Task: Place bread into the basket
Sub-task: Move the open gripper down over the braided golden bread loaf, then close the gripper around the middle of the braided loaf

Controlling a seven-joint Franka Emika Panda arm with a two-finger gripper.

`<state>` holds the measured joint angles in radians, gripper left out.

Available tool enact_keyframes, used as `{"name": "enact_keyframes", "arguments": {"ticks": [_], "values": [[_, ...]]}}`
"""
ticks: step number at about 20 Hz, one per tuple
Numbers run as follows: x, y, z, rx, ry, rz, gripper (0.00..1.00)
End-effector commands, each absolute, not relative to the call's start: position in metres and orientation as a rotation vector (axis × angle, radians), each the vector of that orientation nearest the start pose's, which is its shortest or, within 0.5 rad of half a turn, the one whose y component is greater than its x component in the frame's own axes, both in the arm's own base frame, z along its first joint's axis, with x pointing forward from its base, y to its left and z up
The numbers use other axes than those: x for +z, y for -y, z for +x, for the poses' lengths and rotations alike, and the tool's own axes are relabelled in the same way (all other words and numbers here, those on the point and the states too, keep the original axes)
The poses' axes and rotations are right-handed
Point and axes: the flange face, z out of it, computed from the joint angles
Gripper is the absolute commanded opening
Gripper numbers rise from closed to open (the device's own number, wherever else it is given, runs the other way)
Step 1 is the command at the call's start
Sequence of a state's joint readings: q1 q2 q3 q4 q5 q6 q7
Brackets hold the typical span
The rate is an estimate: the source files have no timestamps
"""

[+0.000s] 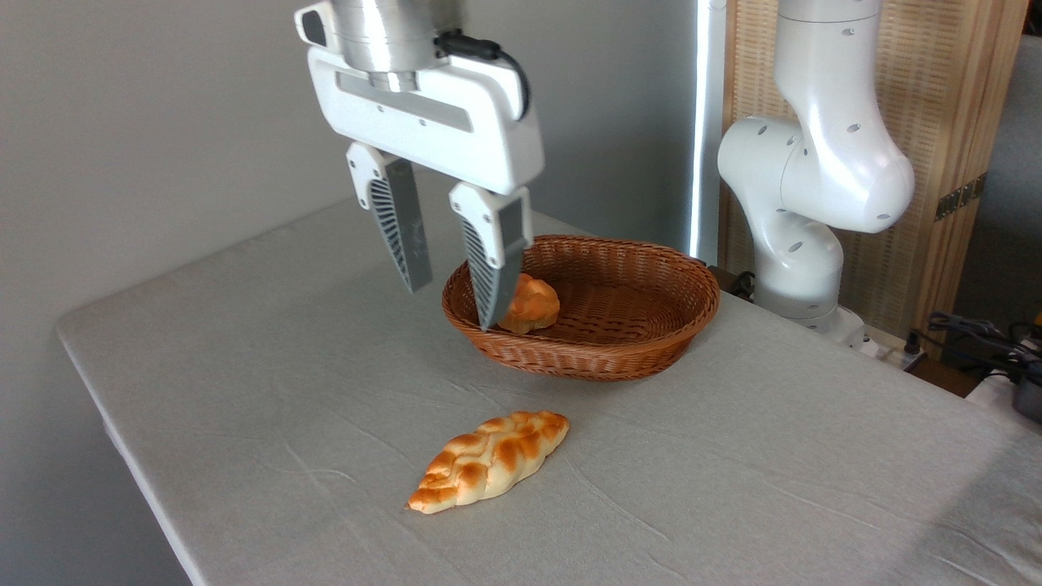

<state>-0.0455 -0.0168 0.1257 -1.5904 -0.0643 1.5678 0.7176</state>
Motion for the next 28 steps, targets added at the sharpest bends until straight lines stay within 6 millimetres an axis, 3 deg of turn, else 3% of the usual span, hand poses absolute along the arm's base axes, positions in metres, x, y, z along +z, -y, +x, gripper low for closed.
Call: {"name": "enact_keyframes", "arguments": {"ticks": [1,3,8,15,18,28], "values": [[0.616,-0.058,0.541,0.001,-1.112,-3.042,1.00],[0.596,-0.059,0.539,0.063,-1.223,-3.016,1.00],[0.563,-0.054,0.539,0.117,-1.249,-3.019,1.00],[0.460,-0.004,0.549,-0.014,-1.329,-2.949,1.00],[0.420,-0.003,0.542,0.024,-1.329,-2.950,1.00],[0.392,0.002,0.541,0.068,-1.345,-2.934,1.00]]}}
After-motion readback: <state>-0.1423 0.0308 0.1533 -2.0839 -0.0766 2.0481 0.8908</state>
